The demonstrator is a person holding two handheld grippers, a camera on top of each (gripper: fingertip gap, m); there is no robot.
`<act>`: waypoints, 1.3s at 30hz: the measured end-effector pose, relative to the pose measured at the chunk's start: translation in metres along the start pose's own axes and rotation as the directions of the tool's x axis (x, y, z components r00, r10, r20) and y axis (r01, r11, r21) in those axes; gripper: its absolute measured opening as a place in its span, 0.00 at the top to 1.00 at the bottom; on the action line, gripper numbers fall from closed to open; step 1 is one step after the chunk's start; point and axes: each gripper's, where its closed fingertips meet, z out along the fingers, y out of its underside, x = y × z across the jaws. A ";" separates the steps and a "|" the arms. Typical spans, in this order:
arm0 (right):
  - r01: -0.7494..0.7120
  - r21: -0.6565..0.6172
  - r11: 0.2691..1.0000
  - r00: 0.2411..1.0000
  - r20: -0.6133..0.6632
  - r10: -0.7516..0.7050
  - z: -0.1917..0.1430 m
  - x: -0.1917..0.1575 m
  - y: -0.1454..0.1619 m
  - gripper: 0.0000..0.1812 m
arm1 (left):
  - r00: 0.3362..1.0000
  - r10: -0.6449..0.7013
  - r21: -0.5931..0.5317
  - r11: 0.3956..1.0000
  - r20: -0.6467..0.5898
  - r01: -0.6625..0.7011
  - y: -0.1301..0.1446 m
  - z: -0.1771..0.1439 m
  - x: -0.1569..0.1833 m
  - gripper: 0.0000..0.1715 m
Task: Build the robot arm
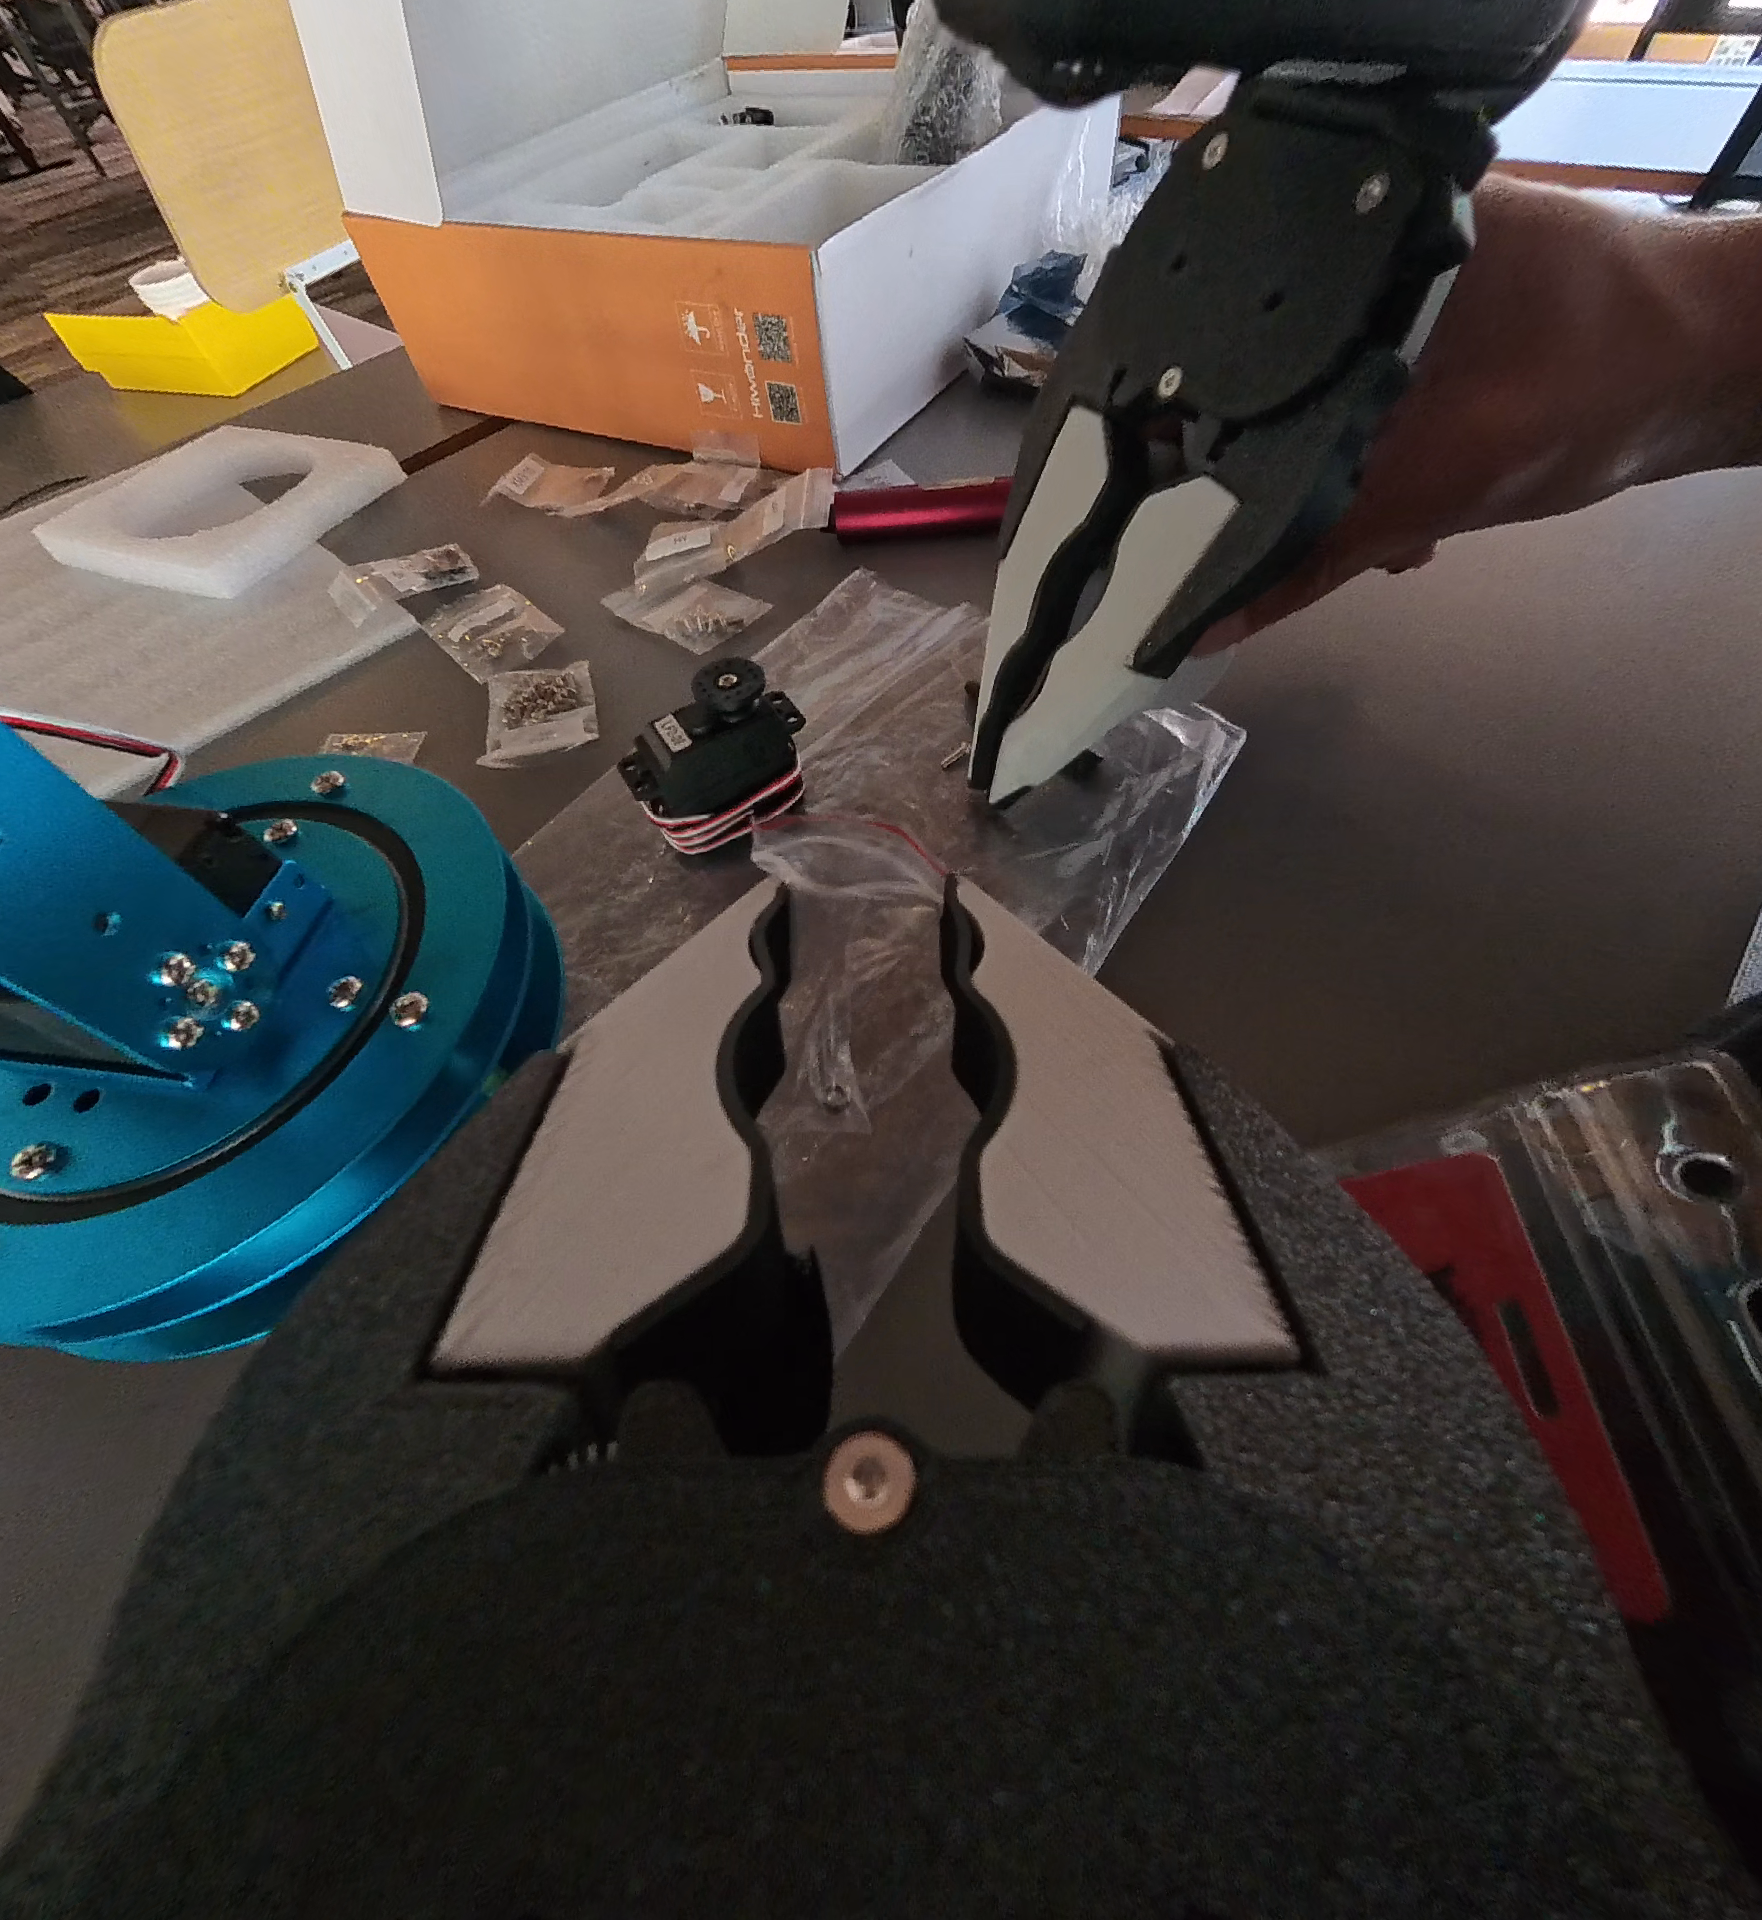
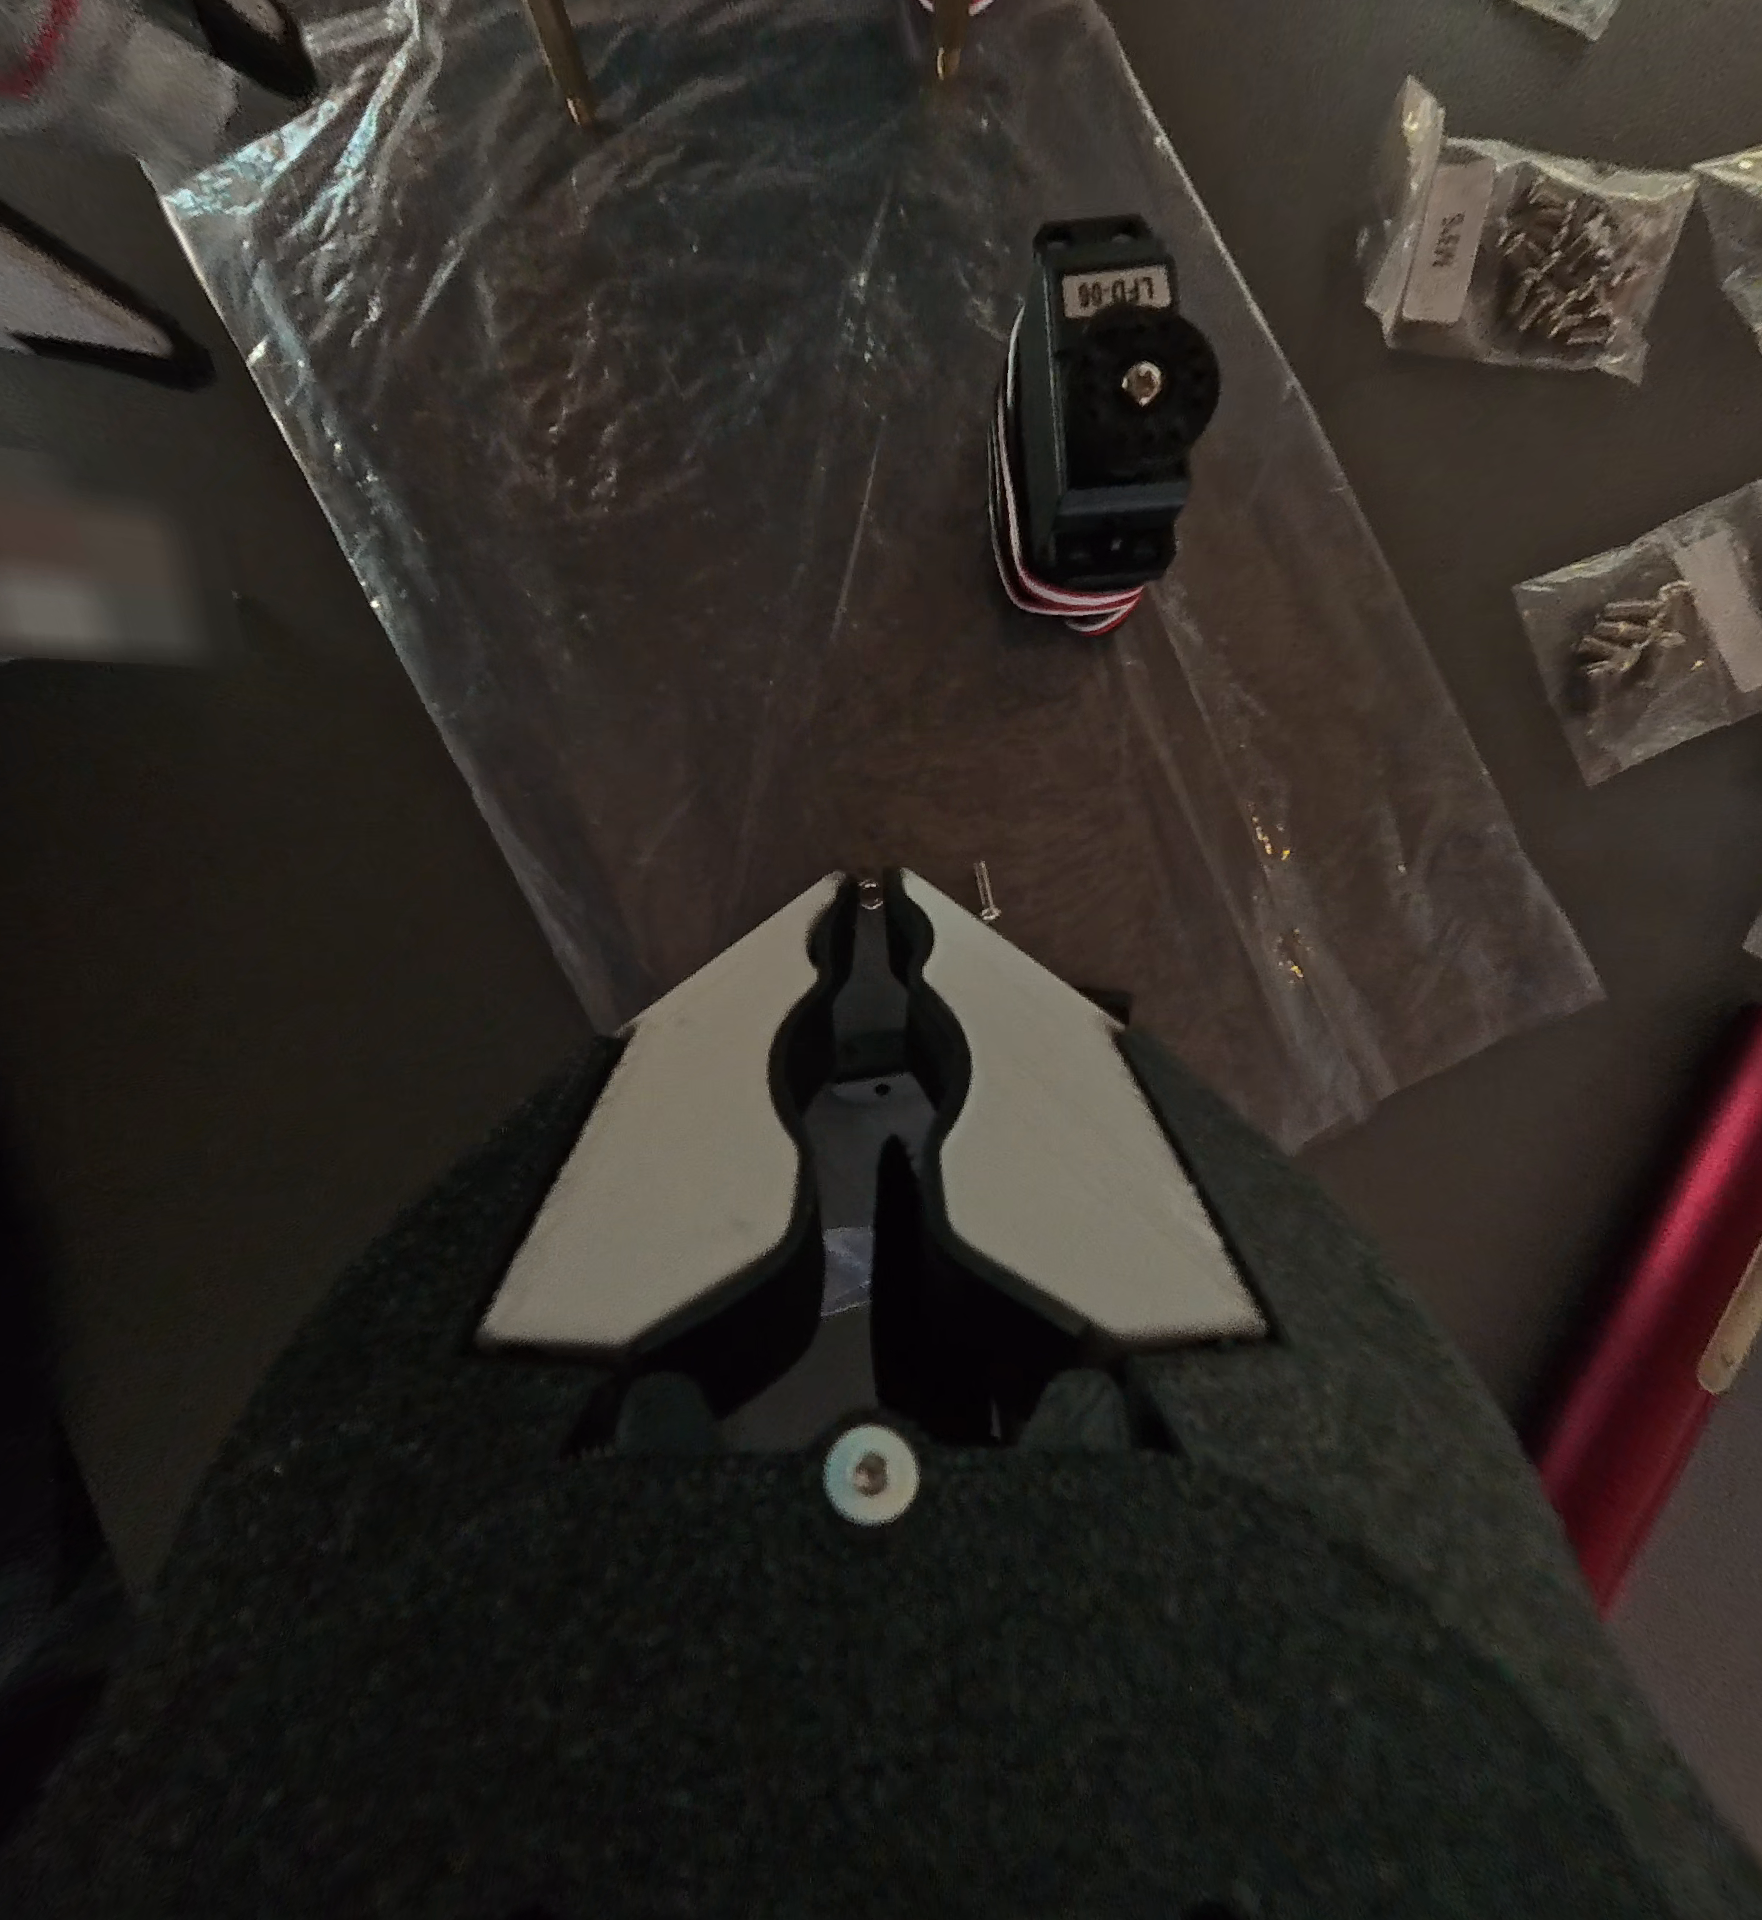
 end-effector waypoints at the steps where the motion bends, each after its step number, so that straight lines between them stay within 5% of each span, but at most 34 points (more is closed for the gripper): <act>1: -0.001 0.011 1.000 1.000 0.003 0.001 -0.003 -0.001 -0.003 0.98 | 1.000 0.000 0.001 1.000 -0.001 0.000 0.000 0.000 0.000 0.84; 11: 0.057 0.313 0.948 0.978 0.172 -0.115 -0.049 -0.067 -0.104 0.97 | 1.000 0.002 -0.009 1.000 -0.019 -0.002 0.005 0.007 0.004 0.84; 20: 0.075 0.306 0.949 0.978 0.163 -0.130 -0.047 -0.070 -0.106 0.94 | 1.000 -0.001 0.015 1.000 -0.019 0.001 0.000 0.006 0.003 0.85; 23: 0.036 0.289 0.957 0.992 0.102 -0.068 -0.056 -0.042 -0.089 0.95 | 1.000 -0.005 0.011 1.000 -0.016 0.005 0.000 0.005 0.002 0.85; 28: -0.101 0.063 0.993 0.995 0.009 0.100 -0.025 0.020 -0.003 0.90 | 1.000 -0.010 0.011 1.000 -0.003 0.010 0.001 0.003 -0.001 0.85; 39: -0.028 0.047 0.999 1.000 -0.004 0.028 0.000 0.018 0.003 0.98 | 1.000 0.012 -0.006 1.000 -0.001 -0.012 0.001 0.004 -0.001 0.84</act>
